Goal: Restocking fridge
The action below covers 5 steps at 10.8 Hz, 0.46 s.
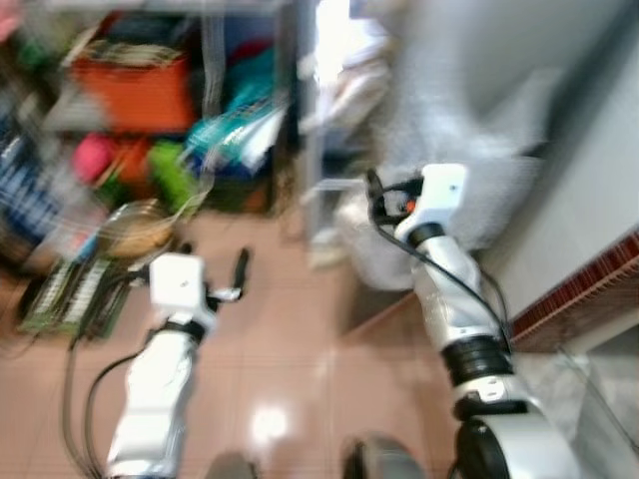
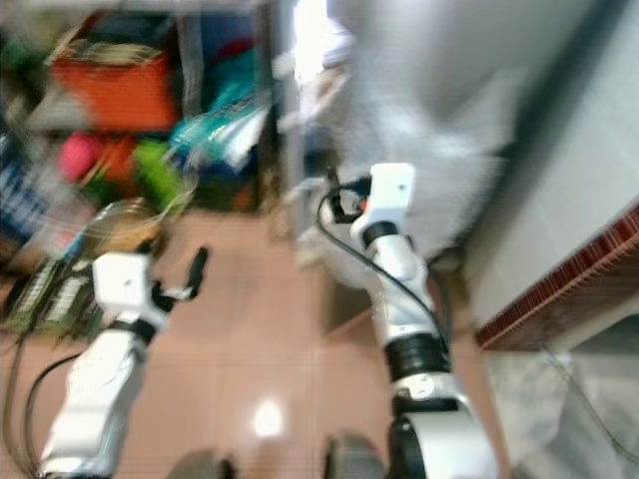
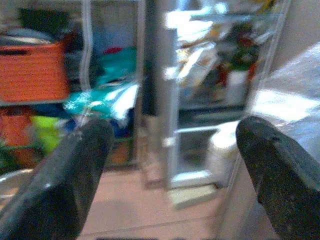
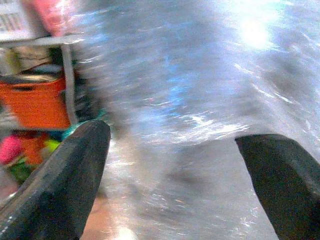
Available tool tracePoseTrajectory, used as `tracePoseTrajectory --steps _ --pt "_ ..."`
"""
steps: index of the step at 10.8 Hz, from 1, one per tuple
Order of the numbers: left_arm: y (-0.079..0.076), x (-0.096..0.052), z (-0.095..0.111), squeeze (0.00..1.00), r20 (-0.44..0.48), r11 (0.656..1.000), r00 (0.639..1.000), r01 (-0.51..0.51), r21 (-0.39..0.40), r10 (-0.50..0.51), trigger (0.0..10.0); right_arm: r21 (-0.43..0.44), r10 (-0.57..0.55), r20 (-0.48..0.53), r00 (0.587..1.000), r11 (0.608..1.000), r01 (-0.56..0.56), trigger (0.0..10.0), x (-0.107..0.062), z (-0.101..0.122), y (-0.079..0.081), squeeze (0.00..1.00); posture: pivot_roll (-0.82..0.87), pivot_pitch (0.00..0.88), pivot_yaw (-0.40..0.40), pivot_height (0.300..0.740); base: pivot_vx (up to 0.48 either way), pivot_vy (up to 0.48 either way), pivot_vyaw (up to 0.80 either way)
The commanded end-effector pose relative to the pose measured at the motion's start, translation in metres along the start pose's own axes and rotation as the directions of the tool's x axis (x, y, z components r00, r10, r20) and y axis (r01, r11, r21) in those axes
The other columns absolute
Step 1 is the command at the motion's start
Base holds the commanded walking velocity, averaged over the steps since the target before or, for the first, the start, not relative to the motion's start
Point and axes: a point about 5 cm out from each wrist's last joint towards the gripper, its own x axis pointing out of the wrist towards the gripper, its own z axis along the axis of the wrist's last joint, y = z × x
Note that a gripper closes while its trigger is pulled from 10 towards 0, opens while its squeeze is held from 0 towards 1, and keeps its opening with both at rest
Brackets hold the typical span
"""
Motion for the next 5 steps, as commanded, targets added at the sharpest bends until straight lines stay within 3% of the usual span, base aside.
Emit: tracePoseTrajectory --steps 1,5 --pt "0.0064 -0.0048 -0.0035 0.0 -0.02 1.0 1.0 -0.009 0.012 0.009 10.0 0.014 -0.01 0.025 1.0 1.0 0.009 10.0 0.0021 0.0059 0.0013 0.0 0.09 0.107 -0.017 0.74 0.472 0.0 0.0" --pt "0.0064 -0.0048 -0.0035 0.0 -0.02 1.0 1.0 -0.009 0.012 0.009 10.0 0.014 -0.01 0.025 1.0 1.0 0.009 10.0 0.0021 0.0059 0.0013 0.0 0.09 0.107 -0.017 0.74 0.472 0.0 0.0"
